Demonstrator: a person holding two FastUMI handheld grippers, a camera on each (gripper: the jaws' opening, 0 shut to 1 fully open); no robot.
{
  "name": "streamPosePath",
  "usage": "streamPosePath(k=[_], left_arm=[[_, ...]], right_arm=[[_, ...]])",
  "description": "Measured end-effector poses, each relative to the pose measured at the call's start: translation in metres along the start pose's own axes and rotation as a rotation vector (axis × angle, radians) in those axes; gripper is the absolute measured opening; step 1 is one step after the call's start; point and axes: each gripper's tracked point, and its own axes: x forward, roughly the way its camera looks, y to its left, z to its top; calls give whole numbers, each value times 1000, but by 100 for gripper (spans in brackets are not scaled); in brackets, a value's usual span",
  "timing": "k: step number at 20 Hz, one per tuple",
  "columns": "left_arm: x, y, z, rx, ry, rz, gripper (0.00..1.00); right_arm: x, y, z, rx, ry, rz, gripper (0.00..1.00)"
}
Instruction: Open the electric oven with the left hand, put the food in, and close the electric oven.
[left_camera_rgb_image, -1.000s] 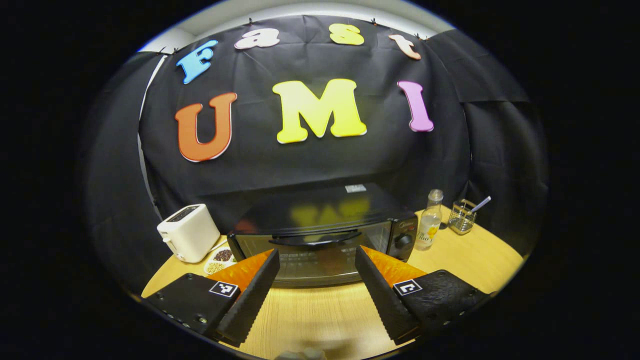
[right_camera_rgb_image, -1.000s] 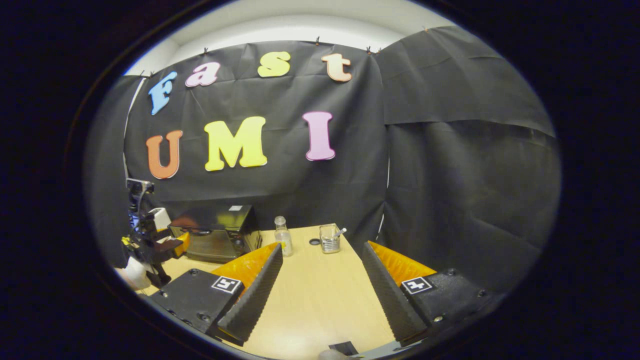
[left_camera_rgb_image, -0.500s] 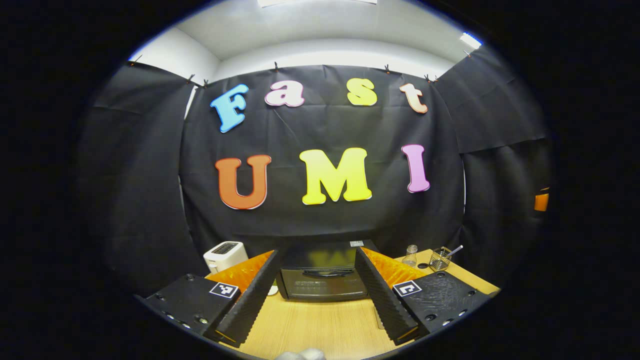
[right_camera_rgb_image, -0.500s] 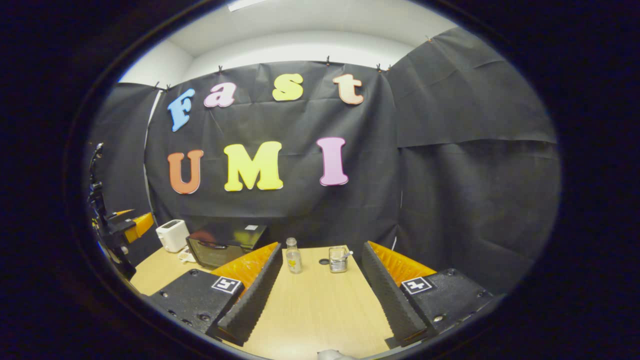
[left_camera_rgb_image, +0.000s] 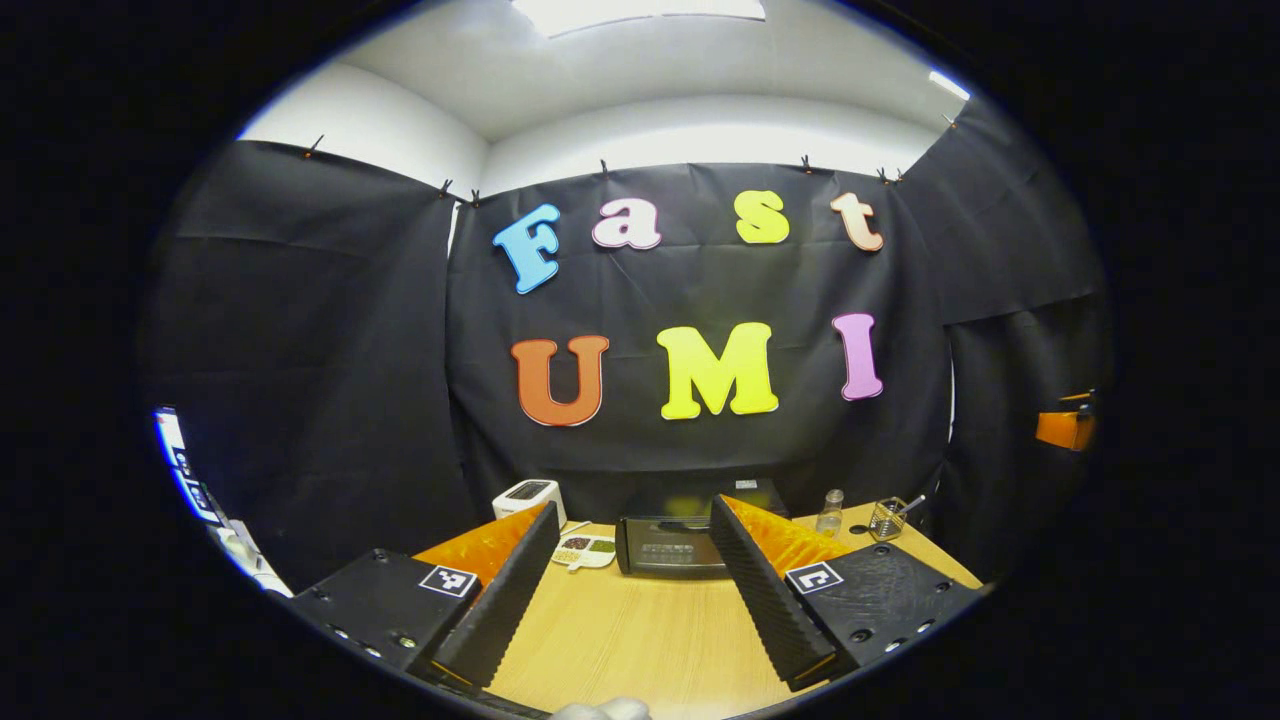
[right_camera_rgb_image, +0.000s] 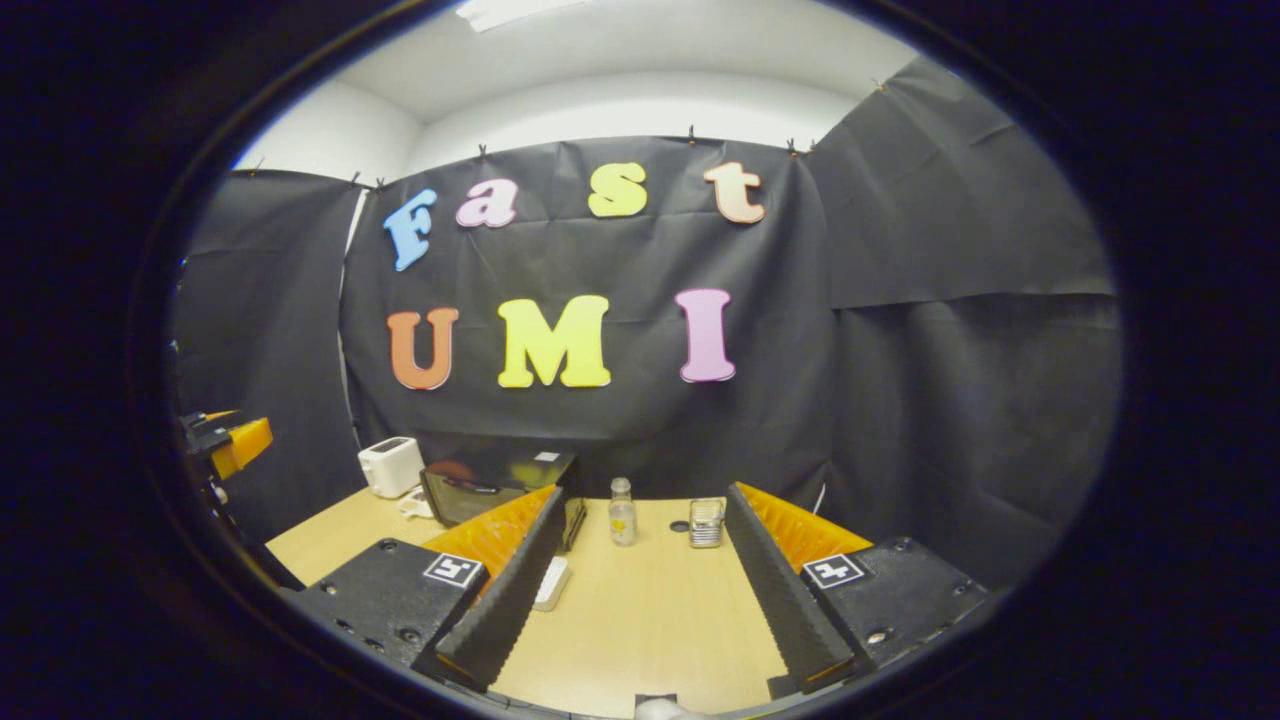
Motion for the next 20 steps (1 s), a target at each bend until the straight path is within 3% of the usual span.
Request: streamPosePath(k=[1,2,3,4,9,20], left_arm=[[-5,2,-1,-5,13,4,100],[-6,5,2,-14,8,2,96],[-5,4,6,-23,1,-6,100],[-5,4,5,-27,15,-15,96],[-1,9,17,-36,-20,-49,96],[0,6,36,-23,-79,-148,96]], right_arm=[[-2,4,4,-6,-13,-3,100],[-3,7,6,-9,-21,-11,100],[-4,10,8,-7,-18,-21,100],[-8,18,7,-5,-15,-13,100],[-7,38,16,-4,-32,-10,100],[-21,50,18,10,-34,-71,100]])
